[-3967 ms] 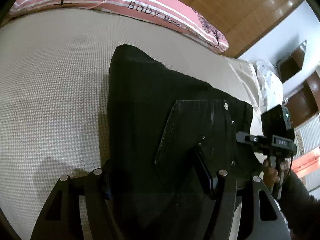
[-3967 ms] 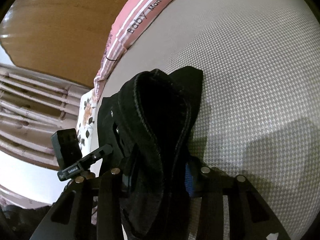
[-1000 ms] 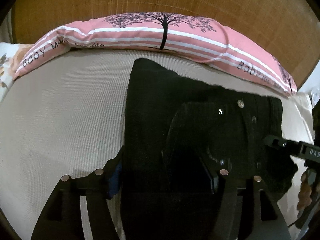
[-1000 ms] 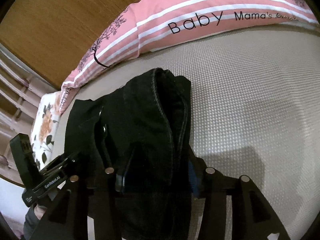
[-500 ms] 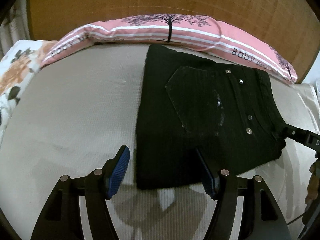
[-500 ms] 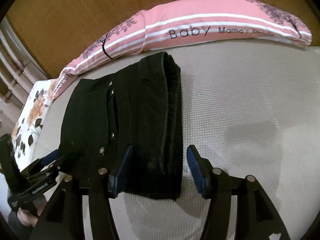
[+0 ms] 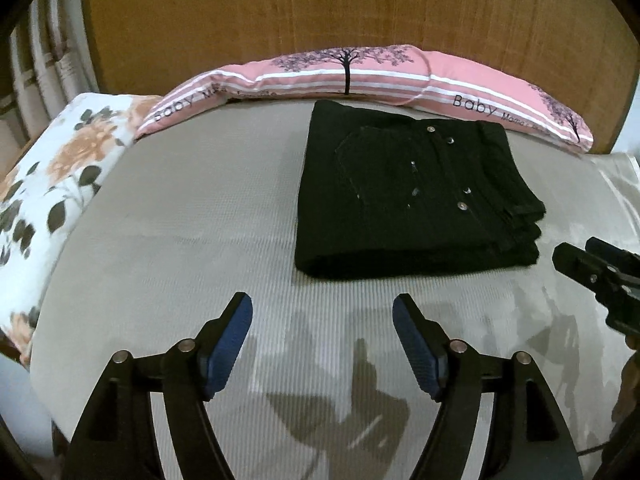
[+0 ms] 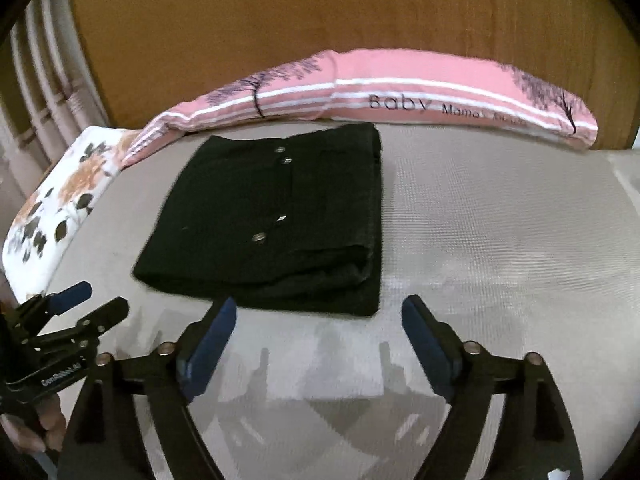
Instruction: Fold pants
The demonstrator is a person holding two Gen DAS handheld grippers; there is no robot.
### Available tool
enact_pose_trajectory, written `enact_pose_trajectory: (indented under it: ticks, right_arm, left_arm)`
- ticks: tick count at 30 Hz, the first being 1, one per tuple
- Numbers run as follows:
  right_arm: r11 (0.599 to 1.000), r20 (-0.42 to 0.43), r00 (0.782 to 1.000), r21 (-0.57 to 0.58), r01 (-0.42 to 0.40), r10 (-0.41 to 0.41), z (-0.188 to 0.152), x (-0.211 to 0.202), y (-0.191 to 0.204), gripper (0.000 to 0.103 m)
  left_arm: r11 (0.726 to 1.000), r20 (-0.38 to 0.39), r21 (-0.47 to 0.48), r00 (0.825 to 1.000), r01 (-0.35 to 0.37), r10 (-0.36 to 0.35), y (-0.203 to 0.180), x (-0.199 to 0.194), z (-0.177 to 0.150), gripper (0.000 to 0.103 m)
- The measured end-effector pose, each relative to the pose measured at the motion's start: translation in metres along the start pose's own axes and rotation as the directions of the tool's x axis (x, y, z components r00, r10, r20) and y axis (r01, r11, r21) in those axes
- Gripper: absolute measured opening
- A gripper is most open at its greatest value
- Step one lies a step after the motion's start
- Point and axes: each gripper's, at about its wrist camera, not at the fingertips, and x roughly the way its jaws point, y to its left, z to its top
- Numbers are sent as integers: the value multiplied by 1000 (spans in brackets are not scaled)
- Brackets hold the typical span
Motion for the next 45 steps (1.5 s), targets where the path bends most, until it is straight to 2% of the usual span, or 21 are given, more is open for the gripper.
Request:
enact_pose_trajectory:
  ticks: [6,12,20,26,45]
  right_arm:
    - [999,55,998,-29,24,-22,-17,-27,20,96]
    - [999,74,997,-24,39,-37,-30,-47,30,101]
    - [998,88,994,18,61,-62,-41,-62,33,102]
    - [996,99,991,-5,95,-94,-45,-67,38,102]
    - [995,85,992,-8,98,-97,-48,-63,40,102]
  left_arm:
    - [998,41,6,998,-56,56,-3,-27,-20,80]
    - [998,57,-3,996,-70,70,-6,-46,-34,84]
    - [998,74,5,995,-64,64,-9,-57,-43,85]
    - [998,83,9,995,-64,63,-8,-59,-43,85]
    - [997,72,21,995,-73,72,-10,-53,-42,85]
